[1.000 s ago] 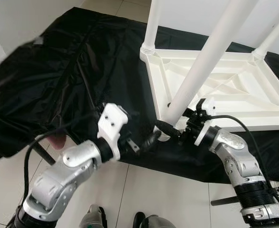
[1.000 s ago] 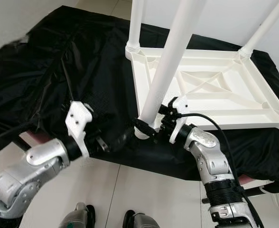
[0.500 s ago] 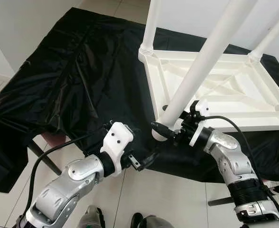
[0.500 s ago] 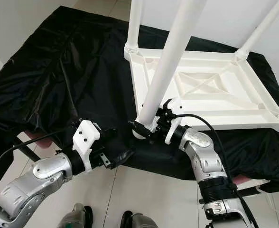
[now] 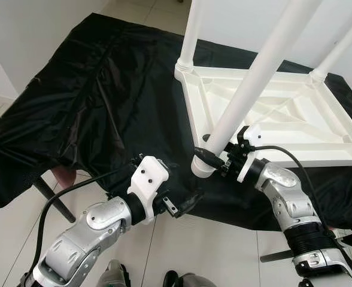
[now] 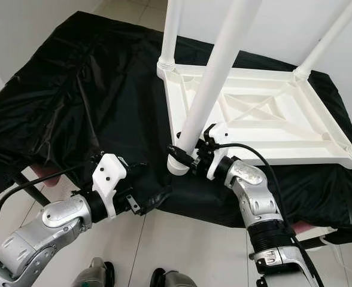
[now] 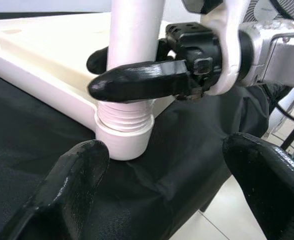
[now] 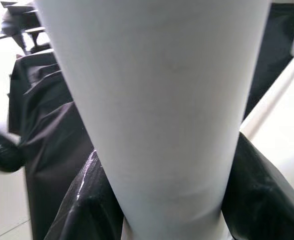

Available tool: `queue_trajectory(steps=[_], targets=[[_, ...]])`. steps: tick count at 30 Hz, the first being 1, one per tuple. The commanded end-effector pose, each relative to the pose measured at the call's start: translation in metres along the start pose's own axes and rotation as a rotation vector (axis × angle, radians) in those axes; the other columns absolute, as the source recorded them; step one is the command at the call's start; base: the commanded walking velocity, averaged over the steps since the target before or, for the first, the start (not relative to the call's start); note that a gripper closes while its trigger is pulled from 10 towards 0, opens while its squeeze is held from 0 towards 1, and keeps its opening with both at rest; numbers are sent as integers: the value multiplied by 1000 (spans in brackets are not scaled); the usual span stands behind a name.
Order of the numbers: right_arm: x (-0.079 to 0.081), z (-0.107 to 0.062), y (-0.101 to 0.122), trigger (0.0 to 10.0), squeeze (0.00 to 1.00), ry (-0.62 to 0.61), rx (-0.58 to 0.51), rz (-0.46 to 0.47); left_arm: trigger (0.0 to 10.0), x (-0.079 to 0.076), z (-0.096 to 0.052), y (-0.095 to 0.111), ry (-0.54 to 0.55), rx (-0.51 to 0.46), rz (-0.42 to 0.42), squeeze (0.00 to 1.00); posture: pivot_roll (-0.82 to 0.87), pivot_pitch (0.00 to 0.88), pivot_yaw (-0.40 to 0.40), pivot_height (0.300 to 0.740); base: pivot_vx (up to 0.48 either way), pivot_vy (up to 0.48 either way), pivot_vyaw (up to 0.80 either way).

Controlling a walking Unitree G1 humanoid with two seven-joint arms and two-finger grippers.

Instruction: Building children table

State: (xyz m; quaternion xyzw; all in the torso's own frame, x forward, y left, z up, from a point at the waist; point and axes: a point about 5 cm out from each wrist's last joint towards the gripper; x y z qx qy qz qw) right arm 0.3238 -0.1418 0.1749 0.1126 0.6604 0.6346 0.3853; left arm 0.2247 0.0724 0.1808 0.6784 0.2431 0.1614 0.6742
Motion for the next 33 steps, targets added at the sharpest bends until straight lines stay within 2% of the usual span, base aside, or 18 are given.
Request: queue_trajectory(steps=[1,5,10,11,13,14,15,16,17,20,22,27,28,29,32,33], targets=[[-10,-10,-13,0,0,-160,98,33,10000,-9,1,-3,-120,19,-7,0,135,135,-159,740,0,0,0],[-10,-10,-12,0,0,-238,103,53,10000,-9,2,-3,-117,14,-5,0,135,135,-159,740,0,0,0],[1,-15,-12,0,0,-408,97,97,10000,-8,2,-2,-102,4,-6,0,132,136,-169,740,0,0,0],[1,-15,-12,0,0,-408,97,97,10000,-8,2,-2,-102,4,-6,0,132,136,-169,740,0,0,0],[8,-19,-14,0,0,-524,114,133,10000,-9,2,-2,-102,2,-7,0,132,140,-169,740,0,0,0],[8,-19,-14,0,0,-524,114,133,10000,-9,2,-2,-102,2,-7,0,132,140,-169,740,0,0,0],[13,-22,-15,0,0,-621,135,150,10000,-9,2,-3,-103,1,-9,0,132,143,-169,740,0,0,0],[13,-22,-15,0,0,-621,135,150,10000,-9,2,-3,-103,1,-9,0,132,143,-169,740,0,0,0],[16,-25,-16,0,0,-686,160,148,10000,-9,1,-3,-103,2,-11,0,131,144,-168,740,0,0,0],[18,-27,-16,0,0,-748,179,146,10000,-9,1,-3,-103,2,-12,0,129,147,-167,740,0,0,0],[21,-33,-16,0,0,-866,227,132,10000,-8,1,-2,-104,2,-13,0,126,148,-163,740,0,0,0],[23,-38,-16,0,0,-930,260,132,10000,-7,2,-1,-110,1,-10,0,121,149,-157,740,0,0,0],[23,-38,-16,314,0,-929,264,142,10000,-6,2,-1,-111,0,-8,0,119,150,-156,740,0,0,0],[22,-37,-16,10000,0,-915,254,143,10000,-6,2,0,-111,0,-6,0,119,151,-155,740,0,0,0],[21,-35,-13,10000,0,-877,230,137,10000,-5,2,0,-110,-1,-5,0,116,152,-153,740,0,0,0],[21,-33,-12,10000,882,-838,211,144,10000,-5,3,0,-111,-2,-4,0,116,152,-152,740,0,0,0]])
Point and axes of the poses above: a point about 5 cm out from each wrist's last joint towards the gripper, its own z axis pointing out of the wrist towards the gripper, its own y axis along the axis of the wrist's last joint, x = y × z, and after that the axes turned 11 degrees about -z, right-handed
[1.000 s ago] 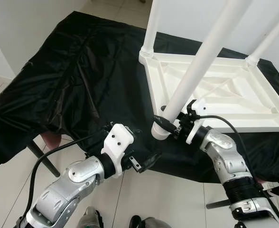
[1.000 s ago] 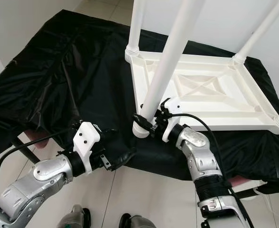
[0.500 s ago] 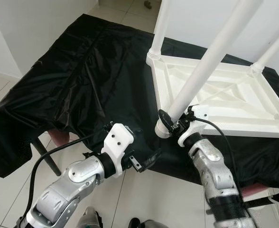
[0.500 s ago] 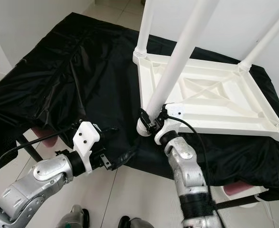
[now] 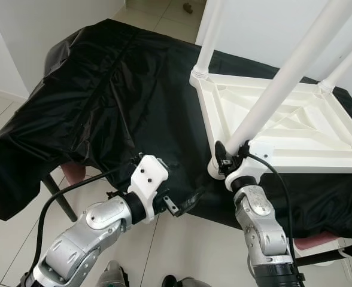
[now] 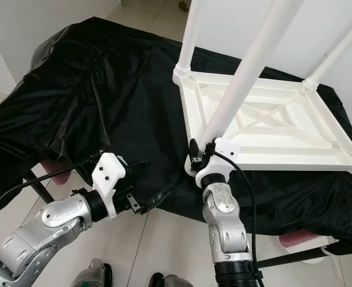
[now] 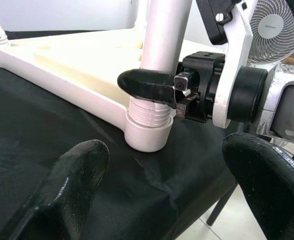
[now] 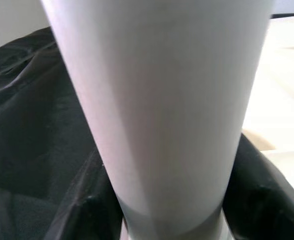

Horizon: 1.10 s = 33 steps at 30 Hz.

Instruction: Building children table

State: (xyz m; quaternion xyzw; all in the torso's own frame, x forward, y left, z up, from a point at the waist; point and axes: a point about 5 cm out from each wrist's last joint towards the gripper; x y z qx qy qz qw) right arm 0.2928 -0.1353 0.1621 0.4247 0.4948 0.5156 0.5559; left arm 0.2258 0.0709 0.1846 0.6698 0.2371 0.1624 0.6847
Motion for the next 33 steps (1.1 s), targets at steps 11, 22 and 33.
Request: queue_trajectory(steps=[11,22,33], targets=[[-23,10,2,10000,1000,326,-29,-3,10000,-3,2,-2,-101,21,-5,0,115,155,-153,740,0,0,0],[-21,18,4,10000,0,726,-89,-102,10000,-2,4,1,-101,11,3,0,120,144,-149,740,0,0,0],[-17,32,-10,0,0,847,-53,-170,10000,-5,5,1,-106,10,-6,0,135,138,-156,740,0,0,0]])
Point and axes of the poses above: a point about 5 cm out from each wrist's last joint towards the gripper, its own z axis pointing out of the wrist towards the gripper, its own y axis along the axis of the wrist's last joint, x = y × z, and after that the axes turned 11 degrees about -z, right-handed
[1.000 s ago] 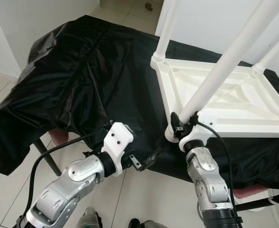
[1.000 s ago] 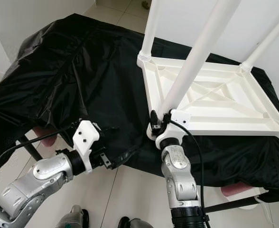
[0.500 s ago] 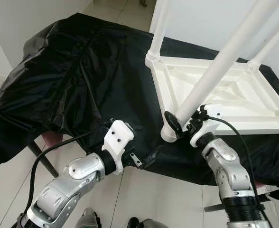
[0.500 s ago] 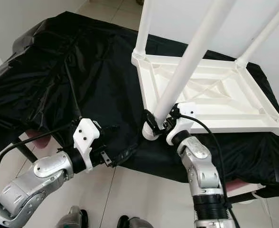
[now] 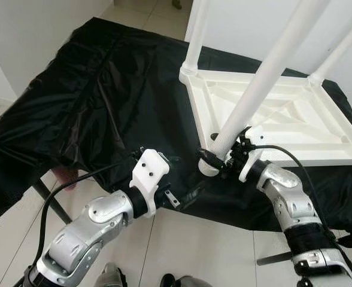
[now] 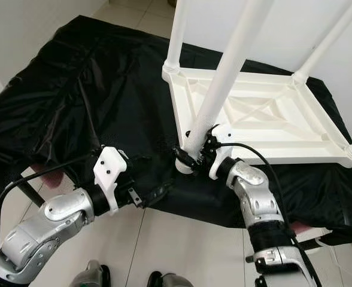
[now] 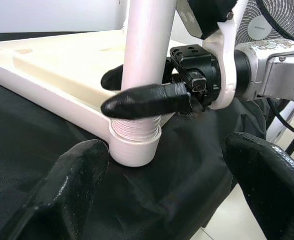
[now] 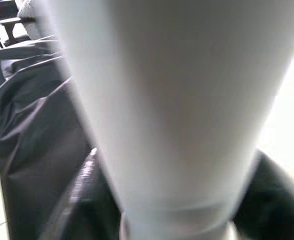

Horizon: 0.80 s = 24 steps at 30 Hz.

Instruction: Building children table

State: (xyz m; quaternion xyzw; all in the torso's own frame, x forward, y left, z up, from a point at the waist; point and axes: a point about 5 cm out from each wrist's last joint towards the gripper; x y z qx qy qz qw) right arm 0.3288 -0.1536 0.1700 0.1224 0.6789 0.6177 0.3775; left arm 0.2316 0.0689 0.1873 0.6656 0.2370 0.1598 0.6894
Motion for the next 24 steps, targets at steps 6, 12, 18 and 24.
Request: queue_trajectory(steps=[6,12,18,24], targets=[[7,-5,-16,0,0,64,45,28,10000,-9,0,-4,-101,23,-8,0,133,137,-157,740,0,0,0],[11,-4,-17,0,0,12,35,69,10000,-10,1,-4,-109,23,-7,0,130,137,-159,740,0,0,0],[20,2,-15,0,0,-174,51,112,10000,-10,2,-4,-108,20,-8,0,130,130,-168,740,0,0,0],[30,0,-12,0,0,-357,63,140,10000,-11,3,-4,-107,12,-19,0,127,127,-168,740,0,0,0]])
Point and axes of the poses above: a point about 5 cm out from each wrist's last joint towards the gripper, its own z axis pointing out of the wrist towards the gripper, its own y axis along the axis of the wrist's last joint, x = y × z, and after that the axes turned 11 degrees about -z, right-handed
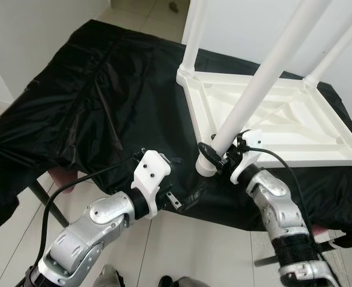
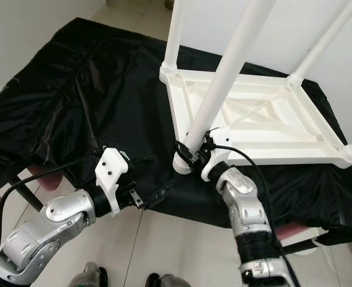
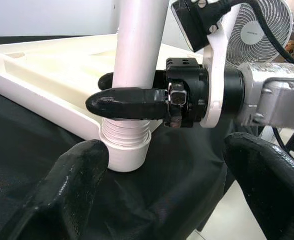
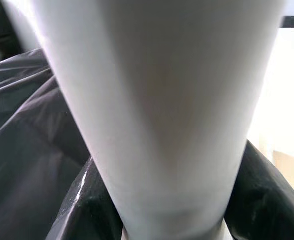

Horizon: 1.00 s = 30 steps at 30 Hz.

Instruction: Building children table

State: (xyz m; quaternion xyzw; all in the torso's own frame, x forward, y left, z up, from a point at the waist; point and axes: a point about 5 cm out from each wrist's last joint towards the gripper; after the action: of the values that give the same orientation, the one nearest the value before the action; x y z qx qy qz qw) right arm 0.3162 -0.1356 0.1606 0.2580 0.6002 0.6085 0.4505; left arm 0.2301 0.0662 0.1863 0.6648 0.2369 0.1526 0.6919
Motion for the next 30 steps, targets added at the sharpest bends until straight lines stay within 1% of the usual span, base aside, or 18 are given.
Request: queue_trajectory(steps=[1,5,7,8,9,10,11,12,13,15,17,20,21,22,23,26,27,30], targets=[[5,-7,-11,0,0,-46,63,29,10000,-8,1,-3,-95,14,-8,0,127,127,-168,740,0,0,0],[9,-9,-11,0,0,-139,87,54,10000,-7,1,-3,-92,14,-10,0,123,123,-165,740,0,0,0],[9,-9,-11,0,0,-139,87,54,10000,-7,1,-3,-92,14,-10,0,123,123,-165,740,0,0,0],[12,-10,-13,0,0,-195,115,56,10000,-7,1,-3,-93,13,-11,0,120,121,-165,740,0,0,0],[12,-10,-13,0,0,-195,115,56,10000,-7,1,-3,-93,13,-11,0,120,121,-165,740,0,0,0],[14,-11,-15,0,0,-256,143,60,10000,-7,1,-3,-95,11,-13,0,119,121,-166,740,0,0,0],[14,-11,-15,0,0,-256,143,60,10000,-7,1,-3,-95,11,-13,0,119,121,-166,740,0,0,0],[17,-12,-16,0,0,-317,170,64,10000,-7,2,-3,-95,10,-14,0,118,120,-166,740,0,0,0],[17,-12,-16,0,0,-317,170,64,10000,-7,2,-3,-95,10,-14,0,118,120,-166,740,0,0,0],[23,-13,-17,0,0,-391,193,76,10000,-7,3,-3,-95,9,-14,0,117,116,-165,740,0,0,0],[26,-12,-17,0,0,-421,202,87,10000,-7,3,-3,-94,8,-14,0,117,115,-165,740,0,0,0],[35,-8,-14,0,0,-407,209,111,10000,-7,4,-3,-94,5,-17,0,118,110,-164,740,0,0,0],[36,-8,-14,3922,0,-401,211,111,10000,-7,4,-3,-95,4,-18,0,118,110,-164,740,0,0,0],[35,-8,-14,9804,0,-402,216,108,10000,-7,4,-2,-95,3,-18,0,118,110,-164,740,0,0,0],[34,-8,-14,10000,235,-396,213,109,10000,-7,4,-2,-95,4,-17,0,118,108,-165,740,0,0,0],[34,-8,-14,10000,235,-396,213,109,10000,-7,4,-2,-95,4,-17,0,118,108,-165,740,0,0,0],[32,-9,-13,10000,1000,-360,194,111,10000,-6,4,-2,-93,3,-16,0,124,102,-169,740,0,0,0],[27,-11,-12,10000,1000,-321,175,99,10000,-5,4,-2,-89,3,-15,0,124,102,-169,740,0,0,0]])
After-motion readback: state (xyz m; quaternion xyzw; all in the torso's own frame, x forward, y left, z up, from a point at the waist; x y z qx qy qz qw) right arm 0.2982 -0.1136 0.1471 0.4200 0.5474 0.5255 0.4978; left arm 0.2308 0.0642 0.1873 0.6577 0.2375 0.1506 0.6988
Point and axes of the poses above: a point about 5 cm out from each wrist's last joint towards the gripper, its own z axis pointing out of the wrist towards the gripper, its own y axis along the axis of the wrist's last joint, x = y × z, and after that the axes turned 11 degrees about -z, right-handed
